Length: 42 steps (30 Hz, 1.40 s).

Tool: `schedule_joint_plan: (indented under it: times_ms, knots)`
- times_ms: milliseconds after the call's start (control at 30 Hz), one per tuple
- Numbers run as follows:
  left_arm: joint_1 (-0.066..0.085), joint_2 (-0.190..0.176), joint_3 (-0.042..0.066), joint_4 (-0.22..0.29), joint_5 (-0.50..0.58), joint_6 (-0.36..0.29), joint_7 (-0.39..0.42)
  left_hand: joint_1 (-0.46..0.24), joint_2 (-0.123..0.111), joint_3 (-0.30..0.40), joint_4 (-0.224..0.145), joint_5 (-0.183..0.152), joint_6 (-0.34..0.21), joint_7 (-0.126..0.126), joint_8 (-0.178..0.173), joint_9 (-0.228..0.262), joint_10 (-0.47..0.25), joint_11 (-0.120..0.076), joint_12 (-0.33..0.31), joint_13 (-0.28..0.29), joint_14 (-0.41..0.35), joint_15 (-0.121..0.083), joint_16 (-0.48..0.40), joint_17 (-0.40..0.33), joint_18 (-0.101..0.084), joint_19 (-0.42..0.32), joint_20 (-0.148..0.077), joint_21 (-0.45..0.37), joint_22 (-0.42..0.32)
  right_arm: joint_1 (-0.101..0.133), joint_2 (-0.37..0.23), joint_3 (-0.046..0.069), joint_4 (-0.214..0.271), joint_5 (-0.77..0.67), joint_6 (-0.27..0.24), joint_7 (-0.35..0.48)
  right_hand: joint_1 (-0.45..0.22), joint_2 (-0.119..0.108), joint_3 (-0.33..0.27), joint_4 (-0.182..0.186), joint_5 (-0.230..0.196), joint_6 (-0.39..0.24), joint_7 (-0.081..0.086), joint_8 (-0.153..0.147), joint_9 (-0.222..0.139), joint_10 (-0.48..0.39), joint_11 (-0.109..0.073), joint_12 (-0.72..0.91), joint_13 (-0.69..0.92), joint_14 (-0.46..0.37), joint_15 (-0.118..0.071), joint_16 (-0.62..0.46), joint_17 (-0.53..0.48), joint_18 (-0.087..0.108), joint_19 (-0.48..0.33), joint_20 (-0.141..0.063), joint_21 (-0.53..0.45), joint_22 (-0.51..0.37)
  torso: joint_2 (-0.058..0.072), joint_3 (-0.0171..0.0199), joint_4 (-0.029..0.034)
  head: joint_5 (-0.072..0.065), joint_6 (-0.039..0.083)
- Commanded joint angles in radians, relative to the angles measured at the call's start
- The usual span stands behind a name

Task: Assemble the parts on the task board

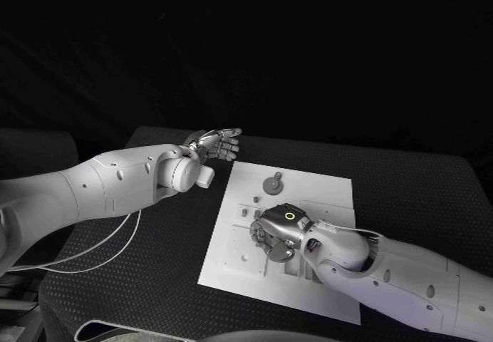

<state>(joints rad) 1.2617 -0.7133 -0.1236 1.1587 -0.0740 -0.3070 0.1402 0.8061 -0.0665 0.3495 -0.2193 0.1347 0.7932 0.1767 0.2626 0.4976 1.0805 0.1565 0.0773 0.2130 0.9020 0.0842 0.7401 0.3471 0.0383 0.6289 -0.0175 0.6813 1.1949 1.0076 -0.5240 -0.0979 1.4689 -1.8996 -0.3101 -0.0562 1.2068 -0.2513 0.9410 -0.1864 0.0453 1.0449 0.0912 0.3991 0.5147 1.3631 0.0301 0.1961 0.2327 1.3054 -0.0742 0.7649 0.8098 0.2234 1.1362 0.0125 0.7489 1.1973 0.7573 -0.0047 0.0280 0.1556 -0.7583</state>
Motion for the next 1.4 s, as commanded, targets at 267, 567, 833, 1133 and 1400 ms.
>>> schedule_joint_plan:
  times_ms: [267, 567, 833, 1133, 1400]
  knots:
    - [0.002, 0.005, 0.001, -0.014, 0.006, 0.015, 0.008, -0.003, -0.001, 0.004, -0.002, 0.003, -0.004, 0.001, 0.005, -0.002, -0.001, -0.004, 0.004, -0.002, -0.005, 0.003, -0.007, 0.002, 0.011, -0.004, 0.004, -0.004, 0.002, -0.002, -0.015, 0.0, 0.016, -0.013, 0.002, 0.0, -0.001, 0.012, 0.001, -0.008, 0.005, 0.009, 0.002, 0.006, 0.002, 0.009, -0.001, -0.005, 0.002, -0.003, -0.003, 0.003, 0.0, 0.038, 0.003, 0.0, 0.006, 0.002, -0.001, -0.0006, 0.0002, 0.002, 0.0]
    - [0.002, 0.006, 0.001, -0.014, 0.006, 0.018, 0.007, -0.003, 0.0, 0.004, -0.002, 0.003, -0.005, 0.001, 0.005, -0.002, -0.001, -0.004, 0.004, -0.002, -0.005, 0.003, -0.008, 0.003, 0.011, -0.004, 0.004, -0.004, 0.002, -0.002, -0.022, 0.0, 0.017, -0.018, 0.002, -0.003, -0.002, 0.012, 0.001, -0.009, 0.005, 0.009, 0.002, 0.006, 0.003, 0.009, -0.001, -0.006, 0.004, -0.002, -0.003, 0.003, 0.0, 0.038, 0.004, 0.0, 0.007, 0.002, 0.0, 0.0006, -0.0008, 0.002, 0.001]
    - [0.002, 0.006, 0.001, -0.015, 0.006, 0.018, 0.007, -0.004, 0.0, 0.004, -0.003, 0.002, -0.005, 0.001, 0.005, -0.003, -0.002, -0.004, 0.003, -0.003, -0.006, 0.003, -0.009, 0.004, 0.011, -0.004, 0.005, -0.004, 0.003, -0.001, -0.02, 0.0, 0.017, -0.027, 0.01, -0.007, -0.002, 0.012, 0.001, -0.009, 0.004, 0.009, 0.002, 0.006, 0.004, 0.01, -0.001, -0.007, 0.005, -0.002, -0.003, 0.004, 0.0, 0.038, 0.004, 0.0, 0.007, 0.003, 0.0, 0.0004, -0.0002, 0.0, 0.005]
    - [0.002, 0.004, 0.001, -0.013, 0.006, 0.021, 0.006, -0.004, 0.0, 0.004, -0.003, 0.002, -0.005, 0.001, 0.005, -0.003, -0.002, -0.004, 0.003, -0.003, -0.006, 0.003, -0.009, 0.005, 0.011, -0.005, 0.005, -0.005, 0.003, -0.001, -0.014, 0.0, 0.009, -0.027, 0.043, -0.001, -0.002, 0.012, 0.001, -0.01, 0.005, 0.009, 0.002, 0.006, 0.005, 0.01, -0.001, -0.007, 0.005, -0.002, -0.003, 0.004, 0.0, 0.038, 0.004, 0.0, 0.007, 0.003, 0.0, -0.0013, 0.0001, -0.002, 0.003]
    - [0.002, 0.005, 0.001, -0.011, 0.006, 0.021, 0.005, -0.004, 0.0, 0.005, -0.003, 0.002, -0.005, 0.0, 0.006, -0.003, -0.003, -0.003, 0.003, -0.003, -0.007, 0.004, -0.01, 0.005, 0.011, -0.005, 0.005, -0.005, 0.003, -0.001, 0.002, -0.005, 0.001, -0.026, 0.07, -0.005, -0.004, 0.013, 0.0, -0.01, 0.005, 0.009, 0.002, 0.005, 0.006, 0.009, -0.001, -0.009, 0.006, -0.002, -0.003, 0.004, -0.001, 0.038, 0.004, 0.0, 0.006, 0.003, 0.0, -0.002, 0.0003, -0.003, -0.001]
